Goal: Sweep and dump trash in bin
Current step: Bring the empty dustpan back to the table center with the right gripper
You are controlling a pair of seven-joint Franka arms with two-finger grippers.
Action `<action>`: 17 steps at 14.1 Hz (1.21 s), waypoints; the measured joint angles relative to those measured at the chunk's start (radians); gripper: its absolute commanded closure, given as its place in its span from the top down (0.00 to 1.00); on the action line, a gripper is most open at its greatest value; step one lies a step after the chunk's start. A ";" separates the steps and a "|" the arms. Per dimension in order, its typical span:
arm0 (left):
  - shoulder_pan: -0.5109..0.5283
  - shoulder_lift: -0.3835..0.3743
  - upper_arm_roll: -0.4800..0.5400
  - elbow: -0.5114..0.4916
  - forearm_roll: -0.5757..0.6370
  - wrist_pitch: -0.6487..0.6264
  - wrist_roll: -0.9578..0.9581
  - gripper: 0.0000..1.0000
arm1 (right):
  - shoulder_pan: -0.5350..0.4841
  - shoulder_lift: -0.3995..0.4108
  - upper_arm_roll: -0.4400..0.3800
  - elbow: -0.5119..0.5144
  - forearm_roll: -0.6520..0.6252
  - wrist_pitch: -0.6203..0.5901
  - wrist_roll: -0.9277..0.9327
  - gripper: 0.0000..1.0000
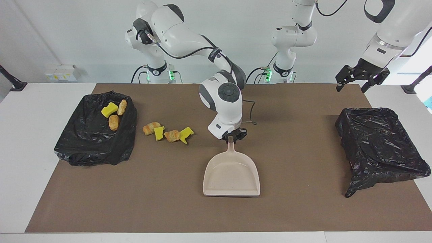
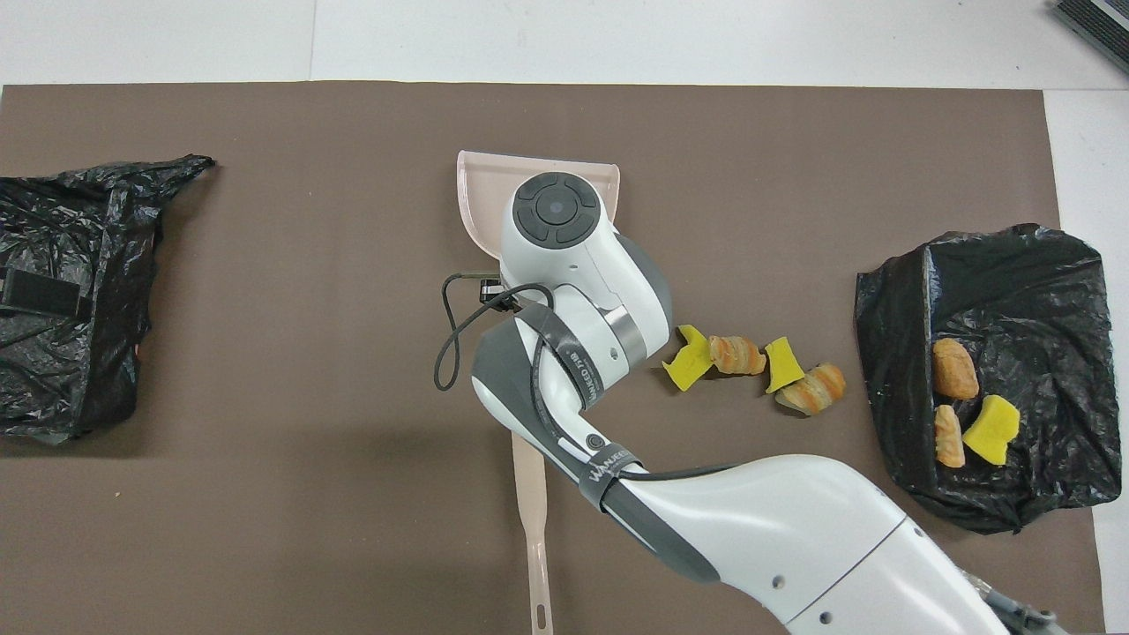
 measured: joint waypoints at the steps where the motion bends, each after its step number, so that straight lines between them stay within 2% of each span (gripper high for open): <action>1: 0.000 0.000 0.000 0.000 0.000 0.000 0.000 1.00 | 0.003 0.000 0.000 -0.003 0.000 0.000 -0.004 0.00; 2: 0.000 0.000 0.000 0.000 0.000 0.000 0.000 1.00 | 0.005 0.000 0.000 -0.005 -0.001 0.000 -0.017 0.01; 3: 0.000 0.000 0.000 0.000 0.000 0.000 0.000 1.00 | 0.007 -0.001 0.000 -0.007 -0.001 -0.003 -0.036 0.34; 4: 0.000 0.000 0.001 0.000 0.000 0.000 0.000 1.00 | 0.007 -0.001 0.000 -0.009 -0.001 -0.005 -0.049 0.99; 8: 0.000 0.000 0.001 0.000 0.000 0.000 0.000 1.00 | 0.006 -0.005 0.000 -0.017 0.000 -0.006 -0.092 1.00; 10: 0.000 0.000 0.001 0.000 0.000 0.000 0.000 1.00 | -0.001 -0.033 0.000 -0.015 0.000 -0.047 -0.096 1.00; 15: -0.002 -0.014 -0.007 -0.035 0.000 -0.012 0.000 1.00 | -0.014 -0.200 0.007 -0.033 0.029 -0.294 -0.148 1.00; 17: -0.018 -0.025 -0.017 -0.104 0.000 0.070 0.000 1.00 | -0.006 -0.308 0.023 -0.129 0.097 -0.328 -0.149 1.00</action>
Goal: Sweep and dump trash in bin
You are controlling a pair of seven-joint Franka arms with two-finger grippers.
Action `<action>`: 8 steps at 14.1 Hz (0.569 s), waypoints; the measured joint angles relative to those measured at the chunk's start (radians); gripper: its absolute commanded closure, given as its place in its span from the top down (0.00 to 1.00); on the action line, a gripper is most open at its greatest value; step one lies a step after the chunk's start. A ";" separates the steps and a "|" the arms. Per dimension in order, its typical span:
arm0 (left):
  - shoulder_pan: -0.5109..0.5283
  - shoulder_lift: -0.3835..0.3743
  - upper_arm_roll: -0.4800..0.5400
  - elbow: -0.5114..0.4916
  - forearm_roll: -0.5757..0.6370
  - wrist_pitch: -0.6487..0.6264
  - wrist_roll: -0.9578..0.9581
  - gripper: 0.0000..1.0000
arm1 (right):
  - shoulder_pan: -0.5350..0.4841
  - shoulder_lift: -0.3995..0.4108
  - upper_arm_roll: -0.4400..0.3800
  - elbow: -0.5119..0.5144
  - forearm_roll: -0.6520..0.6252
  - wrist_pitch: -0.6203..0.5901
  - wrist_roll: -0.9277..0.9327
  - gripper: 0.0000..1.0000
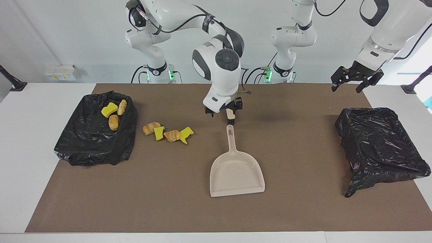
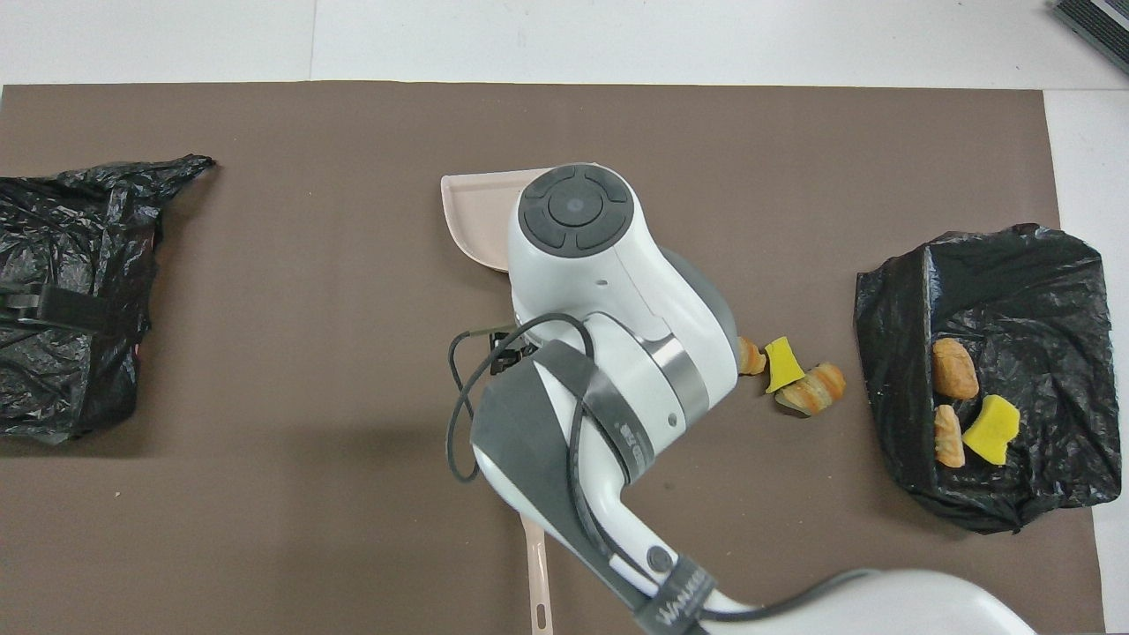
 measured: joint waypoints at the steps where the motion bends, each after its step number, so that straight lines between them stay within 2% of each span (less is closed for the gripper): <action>1: -0.021 0.000 -0.003 -0.036 0.000 0.048 -0.001 1.00 | 0.015 -0.058 0.005 -0.075 0.029 0.000 0.000 1.00; 3: -0.072 0.003 -0.007 -0.099 0.000 0.141 -0.009 1.00 | 0.073 -0.175 0.009 -0.267 0.068 0.050 0.000 1.00; 6: -0.126 0.012 -0.009 -0.151 0.000 0.239 -0.011 1.00 | 0.153 -0.341 0.011 -0.590 0.148 0.233 -0.002 1.00; 8: -0.172 0.045 -0.010 -0.163 0.000 0.300 -0.044 1.00 | 0.169 -0.426 0.011 -0.735 0.188 0.290 -0.022 1.00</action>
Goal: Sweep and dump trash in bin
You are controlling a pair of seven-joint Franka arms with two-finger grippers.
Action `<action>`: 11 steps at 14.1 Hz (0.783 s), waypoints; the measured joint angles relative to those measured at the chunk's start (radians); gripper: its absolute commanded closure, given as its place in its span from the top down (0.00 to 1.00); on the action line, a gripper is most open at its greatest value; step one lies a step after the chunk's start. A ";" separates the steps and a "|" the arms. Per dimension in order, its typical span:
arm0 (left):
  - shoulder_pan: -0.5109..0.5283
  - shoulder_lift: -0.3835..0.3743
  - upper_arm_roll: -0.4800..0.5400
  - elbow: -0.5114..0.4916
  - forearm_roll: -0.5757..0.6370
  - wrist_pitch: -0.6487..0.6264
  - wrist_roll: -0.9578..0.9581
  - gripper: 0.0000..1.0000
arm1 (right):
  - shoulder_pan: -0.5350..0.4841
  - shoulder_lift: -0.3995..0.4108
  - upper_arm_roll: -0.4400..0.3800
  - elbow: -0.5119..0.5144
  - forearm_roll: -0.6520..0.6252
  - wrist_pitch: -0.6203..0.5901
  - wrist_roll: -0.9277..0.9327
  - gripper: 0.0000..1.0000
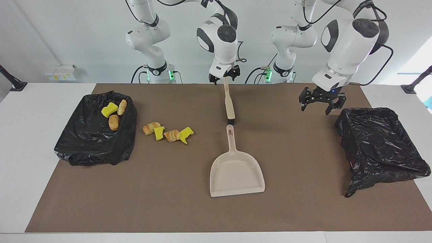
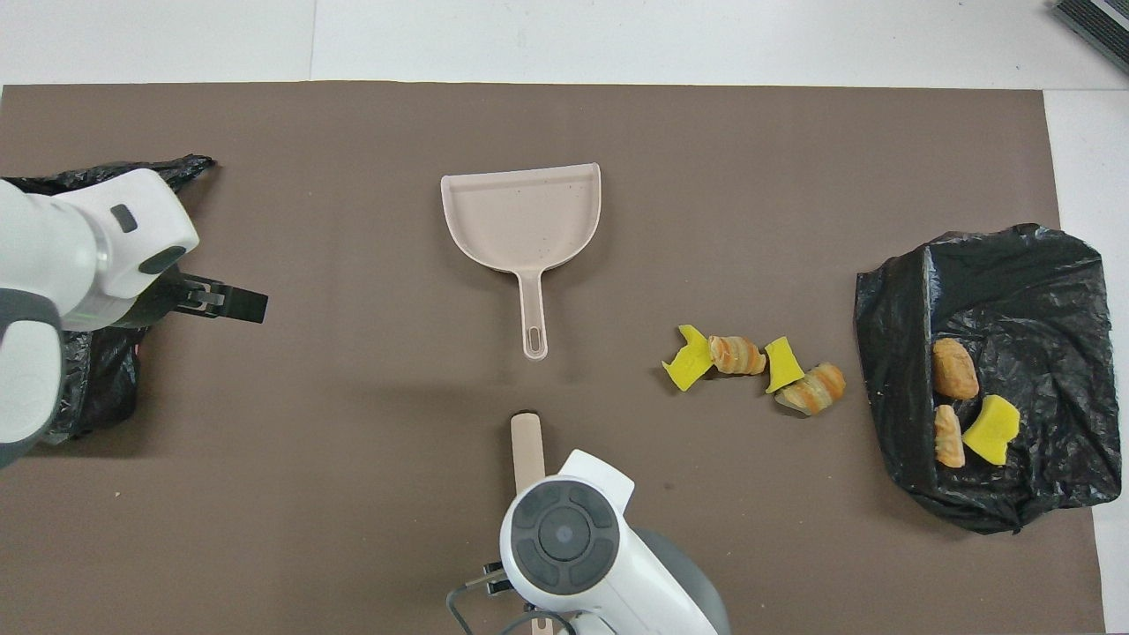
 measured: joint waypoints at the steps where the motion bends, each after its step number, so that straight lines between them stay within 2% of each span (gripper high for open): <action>1: -0.025 0.022 -0.001 0.000 0.000 0.031 -0.036 1.00 | 0.000 -0.028 -0.001 -0.040 0.017 0.011 -0.012 1.00; 3: -0.064 0.057 -0.002 0.001 0.000 0.090 -0.083 1.00 | 0.001 -0.054 -0.001 -0.086 0.031 0.037 -0.018 1.00; 6: -0.121 0.095 -0.002 0.018 -0.001 0.110 -0.139 1.00 | 0.019 -0.057 -0.001 -0.135 0.032 0.089 -0.018 1.00; 11: -0.271 0.325 -0.005 0.196 -0.001 0.117 -0.349 1.00 | 0.030 -0.031 -0.001 -0.162 0.063 0.210 -0.018 1.00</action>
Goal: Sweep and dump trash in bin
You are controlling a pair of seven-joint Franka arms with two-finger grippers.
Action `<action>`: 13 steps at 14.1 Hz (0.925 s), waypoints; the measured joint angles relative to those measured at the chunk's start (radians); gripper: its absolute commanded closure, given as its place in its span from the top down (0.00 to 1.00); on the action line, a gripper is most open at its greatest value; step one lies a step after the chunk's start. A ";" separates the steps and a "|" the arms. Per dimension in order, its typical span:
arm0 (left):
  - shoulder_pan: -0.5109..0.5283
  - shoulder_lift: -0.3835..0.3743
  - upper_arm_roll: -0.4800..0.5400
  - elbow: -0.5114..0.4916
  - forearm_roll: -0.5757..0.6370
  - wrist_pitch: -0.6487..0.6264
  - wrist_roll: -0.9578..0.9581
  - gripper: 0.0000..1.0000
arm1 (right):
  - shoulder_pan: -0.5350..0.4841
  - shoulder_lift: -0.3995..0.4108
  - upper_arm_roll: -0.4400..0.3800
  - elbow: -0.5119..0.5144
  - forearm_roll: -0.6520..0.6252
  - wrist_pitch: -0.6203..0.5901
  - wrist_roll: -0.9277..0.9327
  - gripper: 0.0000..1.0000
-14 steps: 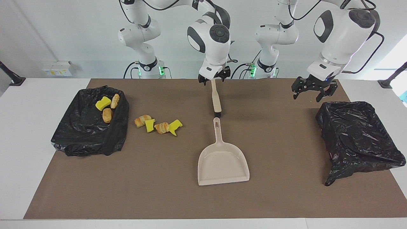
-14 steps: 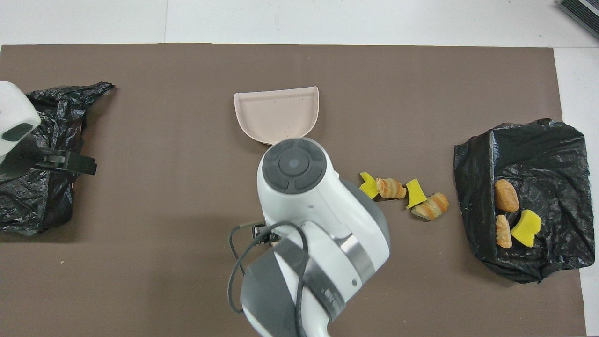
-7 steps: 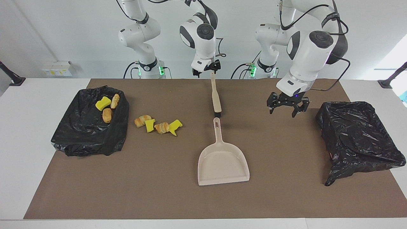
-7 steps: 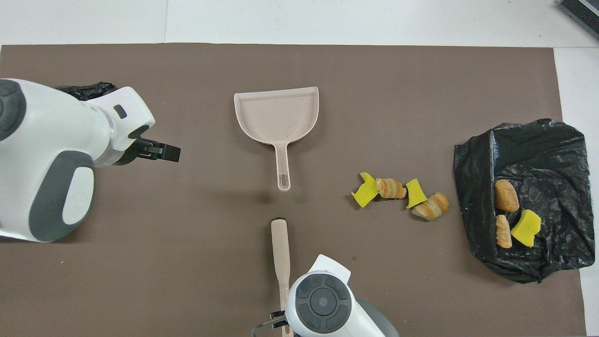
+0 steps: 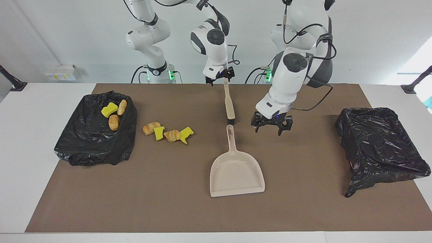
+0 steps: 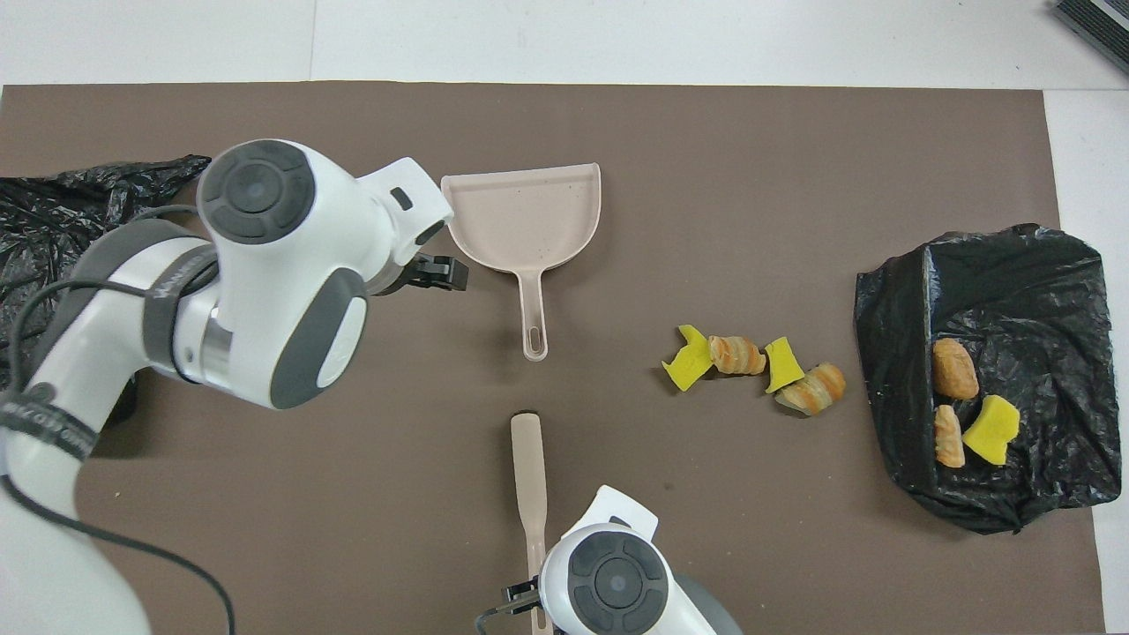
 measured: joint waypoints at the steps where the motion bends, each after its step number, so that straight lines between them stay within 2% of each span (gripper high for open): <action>1: -0.024 0.032 0.000 0.019 -0.001 0.003 -0.038 1.00 | 0.007 0.012 0.000 -0.001 0.003 0.013 0.000 1.00; 5: -0.099 0.080 -0.001 0.047 -0.036 0.005 -0.140 1.00 | 0.014 0.028 0.000 -0.001 0.004 0.024 0.002 1.00; 8: -0.149 0.136 -0.001 0.085 -0.038 0.004 -0.211 1.00 | 0.022 0.041 0.000 -0.010 0.005 0.078 0.009 1.00; 9: -0.156 0.163 0.000 0.107 -0.038 0.004 -0.221 0.91 | 0.033 0.053 0.000 -0.014 0.005 0.101 0.014 1.00; 10: -0.158 0.186 0.000 0.125 -0.038 0.002 -0.226 0.67 | 0.043 0.067 0.000 -0.015 0.005 0.115 0.016 0.97; 11: -0.158 0.200 0.002 0.137 -0.038 -0.002 -0.227 0.54 | 0.049 0.077 0.000 -0.015 0.005 0.121 0.016 0.83; 12: -0.157 0.207 0.006 0.143 -0.039 -0.007 -0.227 0.24 | 0.050 0.082 0.000 -0.015 0.005 0.125 0.016 0.62; 13: -0.157 0.208 0.008 0.146 -0.039 -0.011 -0.228 0.00 | 0.050 0.084 -0.001 -0.015 0.005 0.128 0.016 0.40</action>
